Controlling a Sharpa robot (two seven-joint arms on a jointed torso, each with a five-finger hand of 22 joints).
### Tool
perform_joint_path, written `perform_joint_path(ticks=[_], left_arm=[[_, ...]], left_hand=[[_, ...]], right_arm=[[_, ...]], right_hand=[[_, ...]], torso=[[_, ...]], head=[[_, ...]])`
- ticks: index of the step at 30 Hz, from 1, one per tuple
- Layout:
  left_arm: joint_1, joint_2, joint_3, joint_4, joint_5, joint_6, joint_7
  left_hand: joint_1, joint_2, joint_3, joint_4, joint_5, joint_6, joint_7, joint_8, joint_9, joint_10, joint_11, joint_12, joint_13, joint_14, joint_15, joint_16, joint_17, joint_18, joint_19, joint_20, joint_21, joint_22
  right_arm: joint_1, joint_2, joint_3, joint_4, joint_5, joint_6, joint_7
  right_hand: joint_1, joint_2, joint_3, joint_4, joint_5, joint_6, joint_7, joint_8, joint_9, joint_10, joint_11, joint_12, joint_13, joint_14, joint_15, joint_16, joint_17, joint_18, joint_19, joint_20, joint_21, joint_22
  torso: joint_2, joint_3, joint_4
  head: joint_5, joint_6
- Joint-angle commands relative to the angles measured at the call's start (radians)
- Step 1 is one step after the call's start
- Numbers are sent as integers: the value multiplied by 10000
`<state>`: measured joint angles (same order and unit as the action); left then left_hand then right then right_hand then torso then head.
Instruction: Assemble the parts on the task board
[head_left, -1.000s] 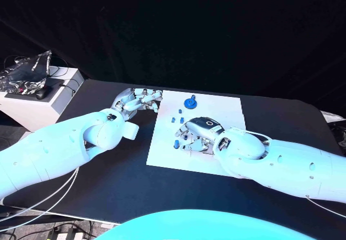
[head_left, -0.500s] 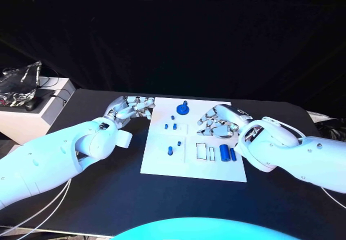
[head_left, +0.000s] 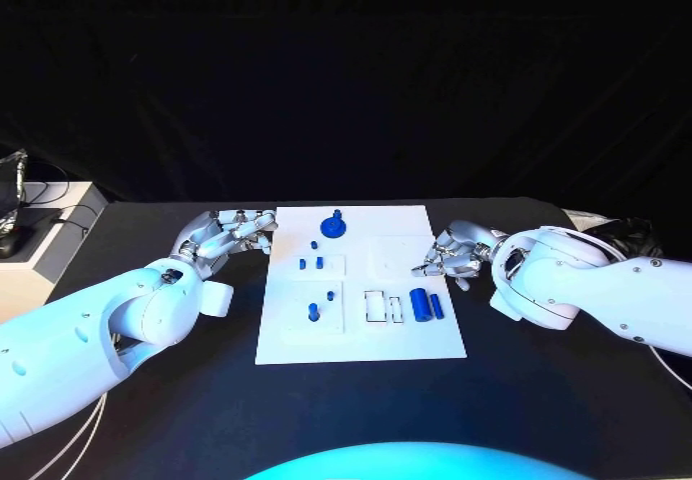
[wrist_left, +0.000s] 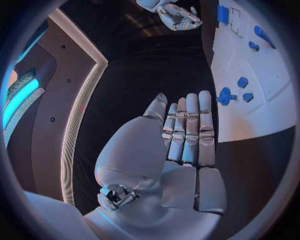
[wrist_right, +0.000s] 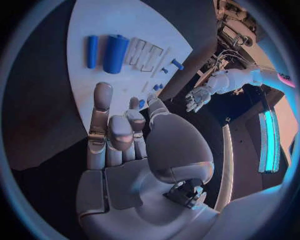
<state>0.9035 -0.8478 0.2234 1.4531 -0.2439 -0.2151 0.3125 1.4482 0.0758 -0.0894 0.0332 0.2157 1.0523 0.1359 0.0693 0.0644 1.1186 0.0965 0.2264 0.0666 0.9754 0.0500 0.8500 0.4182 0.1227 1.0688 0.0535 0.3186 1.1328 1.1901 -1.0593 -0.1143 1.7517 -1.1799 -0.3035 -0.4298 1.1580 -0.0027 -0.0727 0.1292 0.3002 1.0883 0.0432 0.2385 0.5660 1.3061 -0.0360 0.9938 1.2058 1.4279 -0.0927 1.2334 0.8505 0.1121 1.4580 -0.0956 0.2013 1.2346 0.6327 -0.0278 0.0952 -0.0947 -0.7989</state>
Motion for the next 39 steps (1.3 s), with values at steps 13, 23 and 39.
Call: perform_joint_path(ticks=[13,23,39], left_arm=[[-35,-44,7,20,56,245,77],[-37,-71,8,43,56,258,61],[-36,-142,8,63,56,268,26]], left_hand=[[-52,0,4,61,-9,-30,11,-29,13,-60,9,21,14,26,6,20,-7,3,74,18,-34,16],[-52,0,4,61,-9,-30,11,-29,13,-60,9,21,14,26,6,20,-7,3,74,18,-34,16],[-73,9,-14,84,-7,-34,14,-33,12,-75,14,25,11,24,9,17,-14,1,84,18,-70,38]], right_arm=[[-45,104,-134,64,-82,1638,-2251],[-201,590,-172,-243,-356,1836,-2365],[-309,870,-203,-418,-1287,2347,-2420]], right_hand=[[-377,184,-1261,712,400,312,-4,-763,714,337,-12,-96,701,95,-37,145,506,-181,468,-122,572,195],[-537,251,-1405,775,504,304,-51,-742,1240,395,-33,-191,867,104,-57,148,589,-211,474,-146,625,271],[-1040,-71,-1216,898,438,311,-193,-517,2554,472,-119,-165,971,130,-119,262,899,-278,495,-205,1073,440]], torso=[[-1,-29,18],[-1,-33,17],[14,-4,-11]], head=[[-333,-188],[-254,-239],[-157,-289]])
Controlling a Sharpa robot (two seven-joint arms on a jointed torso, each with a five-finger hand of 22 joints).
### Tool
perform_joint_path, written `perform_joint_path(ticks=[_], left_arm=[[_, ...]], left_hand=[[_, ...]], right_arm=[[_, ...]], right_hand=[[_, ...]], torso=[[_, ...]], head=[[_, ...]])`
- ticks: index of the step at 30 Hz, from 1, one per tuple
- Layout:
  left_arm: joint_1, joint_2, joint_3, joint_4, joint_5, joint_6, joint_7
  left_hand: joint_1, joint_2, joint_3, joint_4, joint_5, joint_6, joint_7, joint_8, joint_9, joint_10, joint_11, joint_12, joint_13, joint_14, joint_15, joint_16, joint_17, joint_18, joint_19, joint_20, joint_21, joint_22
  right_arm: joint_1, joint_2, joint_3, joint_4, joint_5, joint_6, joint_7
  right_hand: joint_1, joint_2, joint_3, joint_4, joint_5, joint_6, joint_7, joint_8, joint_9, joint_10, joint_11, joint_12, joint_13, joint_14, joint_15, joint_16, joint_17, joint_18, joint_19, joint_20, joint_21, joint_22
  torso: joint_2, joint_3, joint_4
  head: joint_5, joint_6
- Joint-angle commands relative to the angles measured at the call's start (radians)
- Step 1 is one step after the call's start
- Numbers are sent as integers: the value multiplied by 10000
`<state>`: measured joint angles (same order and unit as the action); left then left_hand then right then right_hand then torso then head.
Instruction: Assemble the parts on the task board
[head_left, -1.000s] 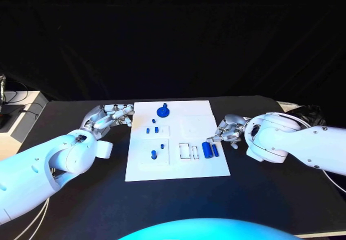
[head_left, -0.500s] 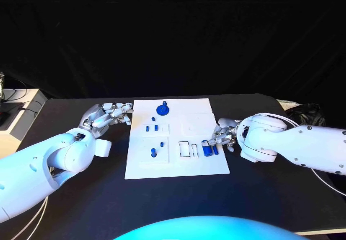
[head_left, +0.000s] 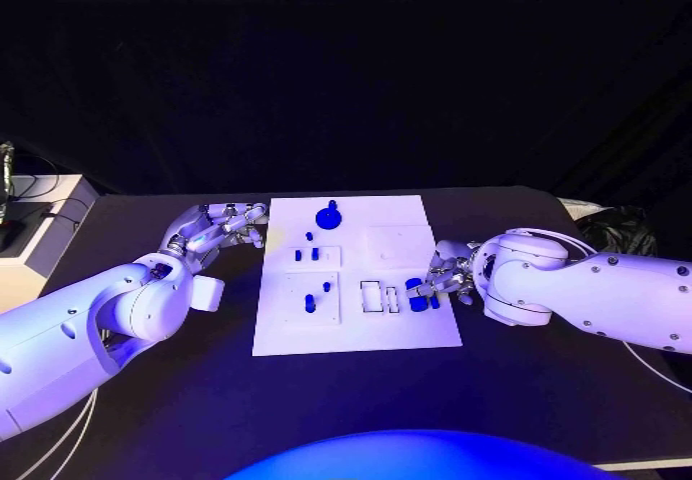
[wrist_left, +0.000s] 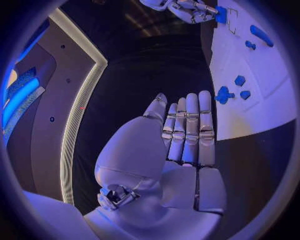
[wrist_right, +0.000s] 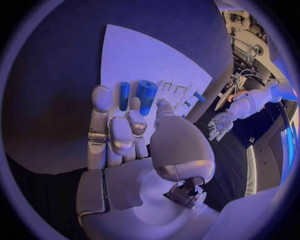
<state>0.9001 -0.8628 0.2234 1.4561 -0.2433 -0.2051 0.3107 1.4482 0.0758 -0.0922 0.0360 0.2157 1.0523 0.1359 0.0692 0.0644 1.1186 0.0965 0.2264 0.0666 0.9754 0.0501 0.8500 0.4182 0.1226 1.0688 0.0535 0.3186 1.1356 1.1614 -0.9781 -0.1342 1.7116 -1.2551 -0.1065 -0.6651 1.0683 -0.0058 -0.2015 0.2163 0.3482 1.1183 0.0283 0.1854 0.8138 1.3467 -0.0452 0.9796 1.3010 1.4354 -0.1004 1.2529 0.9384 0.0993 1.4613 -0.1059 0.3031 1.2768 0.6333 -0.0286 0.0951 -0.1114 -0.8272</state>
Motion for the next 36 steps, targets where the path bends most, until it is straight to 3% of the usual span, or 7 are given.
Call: perform_joint_path(ticks=[1,11,29,30,32,33,36], left_arm=[[-2,7,9,33,50,170,43],[-2,0,8,35,50,187,16],[-2,-20,8,50,50,199,-20],[-2,-21,8,51,50,198,-22],[-2,-22,8,52,50,199,-31],[-2,-23,8,52,50,199,-34],[-2,-29,8,53,50,202,-49]], left_hand=[[-80,9,8,63,-5,-30,11,-31,12,-80,14,26,12,20,11,15,-17,1,84,21,-82,12],[-99,12,0,80,-8,-39,15,-35,11,-83,17,28,12,17,13,12,-19,1,85,23,-93,13],[-115,12,-11,98,-9,-42,15,-33,12,-88,19,31,12,18,16,12,-21,1,90,25,-107,15],[-115,11,-19,109,-7,-59,19,-35,11,-88,19,39,13,20,16,12,-24,2,98,26,-125,17],[-115,11,-19,109,-7,-59,19,-35,11,-88,19,39,13,20,16,12,-24,2,98,26,-125,17],[-115,11,-19,109,-7,-59,19,-35,11,-88,19,39,13,20,16,12,-24,2,98,26,-125,17],[-115,11,-19,109,-7,-59,19,-35,11,-88,19,39,13,20,16,12,-24,2,98,26,-125,17]], right_arm=[[-30,85,-4,-35,-557,369,-68],[-197,479,-6,-398,-971,257,-100],[-454,1044,-14,-997,-1055,535,-111],[-459,1041,-14,-991,-1015,530,-108],[-468,1024,-15,-965,-938,445,-101],[-469,1020,-15,-958,-927,413,-100],[-483,981,-16,-888,-894,166,-86]], right_hand=[[-150,-46,70,32,-51,11,-44,13,82,63,-26,-29,17,55,-41,68,23,-151,462,-102,65,20],[-402,-513,503,449,-524,13,-30,-100,239,31,-13,-55,9,63,-30,53,101,-156,466,-94,102,46],[-397,-533,562,418,-517,-56,10,-177,234,-68,17,-206,-72,55,-9,13,92,-155,444,-78,-28,23],[-375,-507,559,385,-405,-48,13,-192,217,-71,17,-214,-81,55,-7,9,93,-152,443,-75,-48,20],[-205,-299,535,148,575,-16,8,-205,197,-56,3,-208,-91,58,-9,5,98,-155,450,-80,-29,37],[-172,-229,505,71,733,-13,8,-209,195,-54,3,-208,-94,57,-11,-1,92,-156,449,-80,-32,40],[69,294,597,-218,2025,-10,1,-223,187,-66,-1,-247,-119,58,-26,-18,80,-159,446,-91,-98,35]], torso=[[8,5,-12],[0,8,8],[3,-14,-4],[2,-15,-4],[1,-9,3],[1,-7,3],[-1,-4,5]], head=[[6,-5],[-4,-21],[4,-116],[5,-121],[12,-129],[12,-130],[18,-127]])
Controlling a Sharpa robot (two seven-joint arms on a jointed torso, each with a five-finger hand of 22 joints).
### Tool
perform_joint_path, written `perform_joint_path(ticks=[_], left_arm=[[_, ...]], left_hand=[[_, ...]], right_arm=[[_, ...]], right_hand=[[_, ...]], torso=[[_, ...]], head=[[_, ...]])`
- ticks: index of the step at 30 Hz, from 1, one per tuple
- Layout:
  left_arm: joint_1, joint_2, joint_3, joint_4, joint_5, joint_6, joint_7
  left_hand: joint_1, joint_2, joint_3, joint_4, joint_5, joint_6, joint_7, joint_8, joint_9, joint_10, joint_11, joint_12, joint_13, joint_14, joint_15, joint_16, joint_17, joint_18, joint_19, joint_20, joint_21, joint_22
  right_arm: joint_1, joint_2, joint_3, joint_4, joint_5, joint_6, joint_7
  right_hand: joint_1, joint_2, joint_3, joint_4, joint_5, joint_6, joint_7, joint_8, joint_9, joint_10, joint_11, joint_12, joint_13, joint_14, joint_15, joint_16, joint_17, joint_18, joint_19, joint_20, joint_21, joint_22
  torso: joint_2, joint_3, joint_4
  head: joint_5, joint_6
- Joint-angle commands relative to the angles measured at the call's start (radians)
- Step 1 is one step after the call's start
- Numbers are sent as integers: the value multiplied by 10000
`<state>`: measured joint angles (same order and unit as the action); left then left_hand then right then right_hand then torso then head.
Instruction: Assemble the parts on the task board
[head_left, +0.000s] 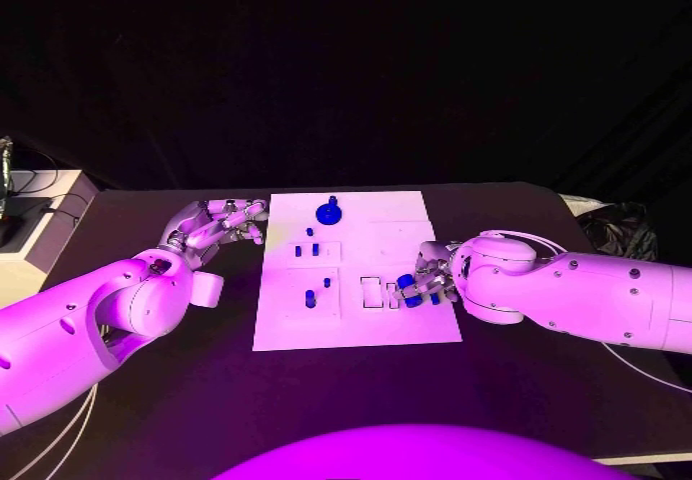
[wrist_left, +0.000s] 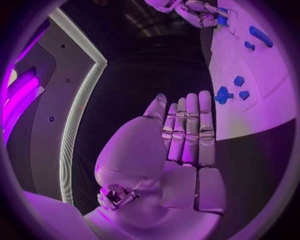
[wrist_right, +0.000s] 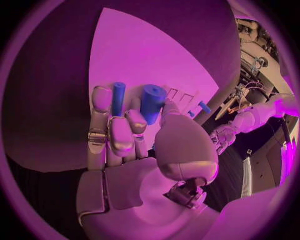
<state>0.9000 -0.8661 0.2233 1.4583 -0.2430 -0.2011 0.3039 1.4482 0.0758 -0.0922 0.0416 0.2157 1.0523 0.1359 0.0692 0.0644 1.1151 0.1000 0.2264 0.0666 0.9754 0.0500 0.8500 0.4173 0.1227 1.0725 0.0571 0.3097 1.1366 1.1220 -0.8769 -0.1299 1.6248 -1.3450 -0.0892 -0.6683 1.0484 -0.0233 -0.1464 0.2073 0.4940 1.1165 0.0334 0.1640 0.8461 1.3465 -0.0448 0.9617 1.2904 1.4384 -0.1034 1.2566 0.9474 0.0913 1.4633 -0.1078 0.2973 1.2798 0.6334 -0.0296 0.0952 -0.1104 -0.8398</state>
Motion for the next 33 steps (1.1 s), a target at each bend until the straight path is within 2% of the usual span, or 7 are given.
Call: perform_joint_path(ticks=[1,3,6,9,13,22,33], left_arm=[[-1,2,8,29,47,161,12],[-1,-1,8,26,47,160,5],[-2,-1,8,21,47,168,-9],[-2,2,7,17,47,185,-37],[-2,2,7,9,47,210,-72],[-2,27,7,-7,45,266,-138],[-2,49,6,-16,-7,513,-371]], left_hand=[[-115,11,-19,52,-7,-59,19,-35,11,-53,-16,39,13,20,17,12,-14,1,62,-11,-36,8],[-96,21,-10,47,-5,-64,24,-34,11,-55,-17,40,12,21,15,14,-15,3,68,-11,-41,12],[-96,21,-10,47,-5,-64,24,-34,11,-55,-17,40,12,21,15,14,-15,3,68,-11,-41,12],[-96,21,-10,47,-5,-64,24,-34,11,-55,-17,40,12,21,15,14,-15,3,68,-11,-41,12],[-93,30,-3,49,-6,-66,30,-35,11,-57,-14,40,12,21,16,15,-16,4,72,-11,-46,17],[-93,30,-3,49,-6,-66,30,-35,11,-57,-14,40,12,21,16,15,-16,4,72,-11,-46,17],[-90,29,-7,56,0,-46,11,-30,12,-96,-7,22,9,20,20,16,-22,7,82,-8,-74,26]], right_arm=[[-95,-64,-59,36,33,-129,-45],[-99,-116,-58,127,147,-284,-32],[-100,-206,-54,298,544,-643,-2],[-78,-278,-42,455,1047,-925,18],[18,-382,-14,665,1677,-1138,30],[480,-481,32,939,2939,-1250,14],[623,103,25,709,3767,-1060,-24]], right_hand=[[383,640,69,-286,1126,1,-56,-18,-141,-62,-14,-69,-17,29,-6,-62,-13,-82,427,-74,-41,10],[479,752,64,-501,1630,-4,-77,-23,-143,-63,-25,-74,-23,31,-12,-63,-7,-88,431,-82,-33,21],[551,885,60,-835,1935,-13,-80,-53,-178,-80,-26,-112,-46,30,-14,-77,-7,-105,422,-92,-65,26],[492,956,15,-1101,1686,6,-70,-124,-314,-101,-27,-175,-90,32,-14,-95,-7,-102,427,-89,-97,39],[500,1028,-7,-1365,1691,7,-67,-112,-351,-115,-29,-203,-114,31,-12,-114,-9,-103,420,-90,-149,49],[424,1060,-43,-1538,1719,-12,-71,-100,-380,-135,-31,-242,-146,30,-14,-143,-24,-101,424,-89,-227,48],[378,1113,-34,-1614,1674,-27,-61,-105,-401,-159,-21,-265,-165,33,-8,-154,-22,-102,425,-85,-212,55]], torso=[[-2,9,6],[1,11,9],[4,10,-4],[3,9,-11],[4,12,-1],[-6,-1,-8],[-4,-8,-7]], head=[[16,-1],[23,-5],[27,-12],[37,-4],[39,-16],[66,4],[106,9]])
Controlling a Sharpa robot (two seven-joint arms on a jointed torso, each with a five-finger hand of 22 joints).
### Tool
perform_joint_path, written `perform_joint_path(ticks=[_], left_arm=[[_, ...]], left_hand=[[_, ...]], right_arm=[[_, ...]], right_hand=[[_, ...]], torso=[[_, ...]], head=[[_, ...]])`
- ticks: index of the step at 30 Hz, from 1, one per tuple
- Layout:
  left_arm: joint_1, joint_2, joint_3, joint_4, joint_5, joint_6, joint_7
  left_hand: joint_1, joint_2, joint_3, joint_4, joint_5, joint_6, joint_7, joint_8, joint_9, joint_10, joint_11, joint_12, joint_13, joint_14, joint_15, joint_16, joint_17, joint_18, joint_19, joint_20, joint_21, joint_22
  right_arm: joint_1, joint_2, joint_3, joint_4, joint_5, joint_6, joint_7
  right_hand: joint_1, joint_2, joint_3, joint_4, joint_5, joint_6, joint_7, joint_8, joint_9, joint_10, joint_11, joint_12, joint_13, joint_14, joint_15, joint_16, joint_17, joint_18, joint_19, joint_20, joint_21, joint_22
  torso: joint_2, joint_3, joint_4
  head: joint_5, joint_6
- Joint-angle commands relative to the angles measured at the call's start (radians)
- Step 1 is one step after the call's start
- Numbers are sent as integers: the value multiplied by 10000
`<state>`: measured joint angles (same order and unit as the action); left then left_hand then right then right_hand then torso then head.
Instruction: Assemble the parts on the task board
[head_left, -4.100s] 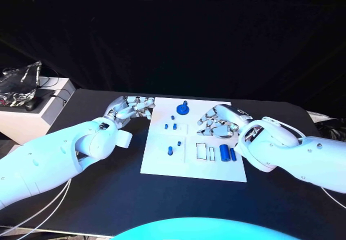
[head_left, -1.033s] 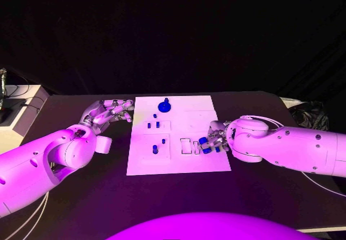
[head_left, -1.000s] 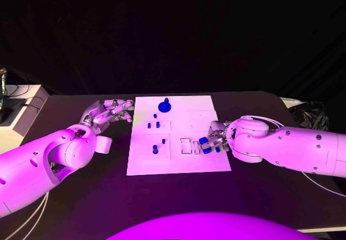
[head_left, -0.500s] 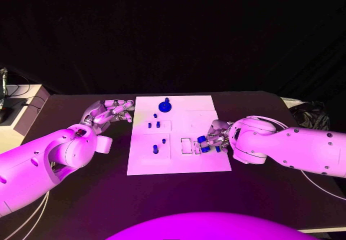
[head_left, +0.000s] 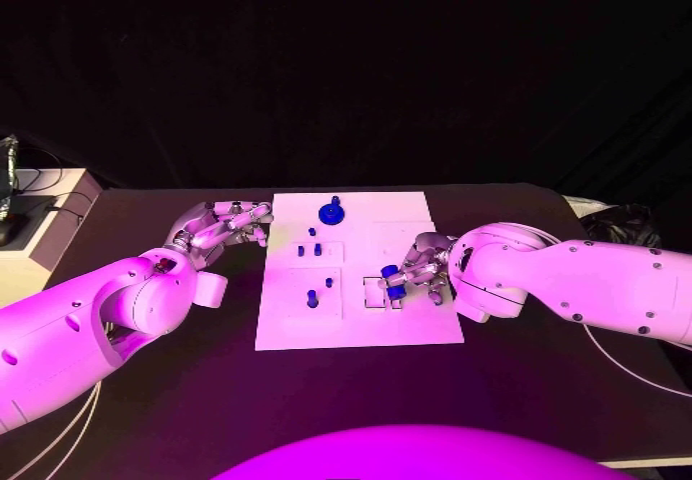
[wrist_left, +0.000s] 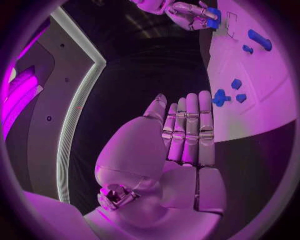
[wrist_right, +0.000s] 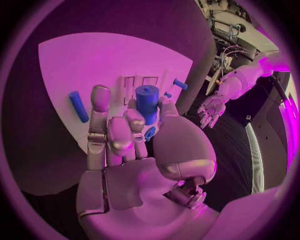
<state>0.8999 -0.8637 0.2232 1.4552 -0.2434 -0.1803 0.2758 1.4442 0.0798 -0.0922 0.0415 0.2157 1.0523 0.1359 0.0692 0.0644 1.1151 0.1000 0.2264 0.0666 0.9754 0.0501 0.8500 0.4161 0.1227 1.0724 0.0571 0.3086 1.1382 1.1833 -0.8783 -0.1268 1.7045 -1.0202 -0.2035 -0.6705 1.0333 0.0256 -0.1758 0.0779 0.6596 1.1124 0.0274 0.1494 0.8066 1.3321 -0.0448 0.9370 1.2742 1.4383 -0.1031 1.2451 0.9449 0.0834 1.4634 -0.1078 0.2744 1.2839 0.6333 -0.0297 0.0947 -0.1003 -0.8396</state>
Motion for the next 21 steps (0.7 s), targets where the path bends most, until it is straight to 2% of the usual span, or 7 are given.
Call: perform_joint_path(ticks=[1,9,21], left_arm=[[-2,26,8,18,-6,312,-95],[-2,0,8,40,-15,317,-108],[-2,-51,8,76,-17,310,-103]], left_hand=[[-50,-11,-6,57,0,-47,11,-30,13,-96,-6,22,10,20,20,16,-11,7,83,-8,-62,10],[-50,-11,-6,57,0,-47,11,-30,13,-96,-6,22,10,20,20,16,-11,7,83,-8,-62,10],[-50,-11,-6,57,0,-47,11,-30,13,-96,-6,22,10,20,20,16,-11,7,83,-8,-62,10]], right_arm=[[12,188,-12,-141,534,92,-4],[6,553,-60,-497,518,164,-21],[-46,717,-93,-771,251,324,-41]], right_hand=[[511,627,254,-317,-10,17,0,43,-6,-15,-20,-14,-2,32,-9,-40,1,-23,424,-84,14,15],[466,636,234,-332,-97,14,1,48,-10,-23,-17,-11,-5,34,-7,-41,5,-21,422,-81,5,21],[348,561,129,-302,-310,21,4,74,5,-25,-12,4,-7,35,-3,-40,17,-19,425,-77,19,31]], torso=[[-4,-10,6],[2,-16,24],[9,1,-5]], head=[[1,2],[23,-23],[81,-69]])
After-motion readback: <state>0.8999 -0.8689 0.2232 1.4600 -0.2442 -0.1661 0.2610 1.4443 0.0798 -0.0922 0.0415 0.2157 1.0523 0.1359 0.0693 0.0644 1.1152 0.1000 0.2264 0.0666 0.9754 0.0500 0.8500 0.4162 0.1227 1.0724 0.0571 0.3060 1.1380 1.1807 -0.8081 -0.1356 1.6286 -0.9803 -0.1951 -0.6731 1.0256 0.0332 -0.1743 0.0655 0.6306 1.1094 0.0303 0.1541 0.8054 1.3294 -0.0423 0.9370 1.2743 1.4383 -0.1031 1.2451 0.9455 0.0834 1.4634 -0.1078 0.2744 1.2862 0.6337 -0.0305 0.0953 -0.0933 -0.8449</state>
